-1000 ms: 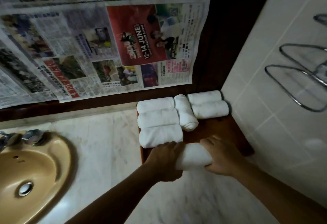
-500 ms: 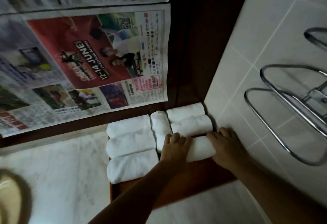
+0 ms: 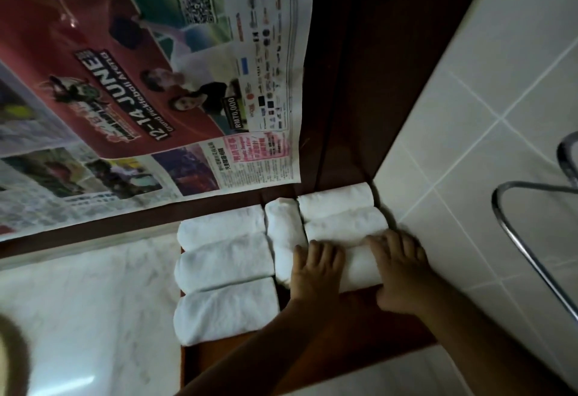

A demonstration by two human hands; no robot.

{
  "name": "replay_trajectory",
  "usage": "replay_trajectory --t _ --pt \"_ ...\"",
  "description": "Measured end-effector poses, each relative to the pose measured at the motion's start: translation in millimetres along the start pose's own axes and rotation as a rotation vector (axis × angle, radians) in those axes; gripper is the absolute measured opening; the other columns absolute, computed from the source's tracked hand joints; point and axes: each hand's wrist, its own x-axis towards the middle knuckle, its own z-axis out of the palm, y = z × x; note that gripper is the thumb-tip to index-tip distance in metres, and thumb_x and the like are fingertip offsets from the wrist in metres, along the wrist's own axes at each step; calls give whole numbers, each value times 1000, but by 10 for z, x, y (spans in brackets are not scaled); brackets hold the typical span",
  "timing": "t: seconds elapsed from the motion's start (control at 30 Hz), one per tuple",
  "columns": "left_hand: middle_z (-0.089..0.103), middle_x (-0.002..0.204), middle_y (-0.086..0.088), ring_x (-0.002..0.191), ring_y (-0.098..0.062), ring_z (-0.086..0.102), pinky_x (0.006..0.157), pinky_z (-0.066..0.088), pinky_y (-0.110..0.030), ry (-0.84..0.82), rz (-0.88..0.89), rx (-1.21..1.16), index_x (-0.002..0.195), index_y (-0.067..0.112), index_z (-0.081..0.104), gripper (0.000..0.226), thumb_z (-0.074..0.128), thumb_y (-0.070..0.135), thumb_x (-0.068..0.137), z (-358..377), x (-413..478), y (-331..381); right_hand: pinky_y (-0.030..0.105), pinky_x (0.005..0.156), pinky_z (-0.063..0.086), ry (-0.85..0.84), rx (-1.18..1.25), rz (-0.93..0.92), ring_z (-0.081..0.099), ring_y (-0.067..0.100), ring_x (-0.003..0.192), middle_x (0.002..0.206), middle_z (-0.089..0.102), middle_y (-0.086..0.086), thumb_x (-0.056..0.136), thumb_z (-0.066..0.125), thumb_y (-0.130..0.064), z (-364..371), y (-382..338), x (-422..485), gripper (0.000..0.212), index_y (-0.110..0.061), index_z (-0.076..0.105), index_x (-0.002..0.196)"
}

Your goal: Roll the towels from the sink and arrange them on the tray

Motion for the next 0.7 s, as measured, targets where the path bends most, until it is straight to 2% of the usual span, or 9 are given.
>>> replay_trajectory --t 0.07,0.17,0.23,0.3,0.47,0.6,0.7 --pt "51 129 -10 119 -37 46 99 41 -63 61 19 -48 135 17 46 96 70 70 59 9 -77 -31 45 110 29 40 48 -10 20 32 138 147 17 -3 59 60 -41 -58 -24 -16 101 -39 16 149" --pt "60 121 -3 116 -33 54 95 46 -62 213 42 -31 123 23 58 79 76 69 61 9 -95 -140 42 91 40 188 122 -93 41 27 117 129 41 -10 59 70 -33 -37 -49 -15 75 -38 46 130" --pt "64 116 0 115 -30 55 94 46 -60 208 39 -18 115 25 64 68 80 66 62 -35 -77 -173 38 83 43 257 208 -125 50 25 106 117 52 -11 55 78 -22 41 -59 10 64 -32 60 116" --pt "65 112 1 111 -28 54 92 45 -56 171 51 -24 110 25 66 62 81 62 63 -63 -56 -163 39 79 47 296 232 -121 53 26 101 111 58 -7 52 80 -18 94 -75 18 60 -26 67 110" --pt "66 113 4 110 -24 54 89 41 -49 141 35 -35 112 26 66 56 79 59 68 -92 -62 -151 43 79 49 324 193 -120 56 29 99 107 62 -4 54 76 -22 125 -148 39 58 -23 69 111" --pt "56 135 -2 130 -29 41 105 29 -54 8 3 -38 130 24 58 55 68 56 86 -299 -83 -89 42 80 51 286 168 -63 56 30 102 111 62 -1 56 83 -23 86 -234 -58 63 -21 68 117" --pt "56 136 0 134 -30 37 110 26 -55 -34 12 21 130 26 59 55 62 62 88 -534 -126 -78 41 88 50 218 66 -33 50 28 112 127 55 -1 68 84 -35 -32 -324 -184 69 -26 58 131"
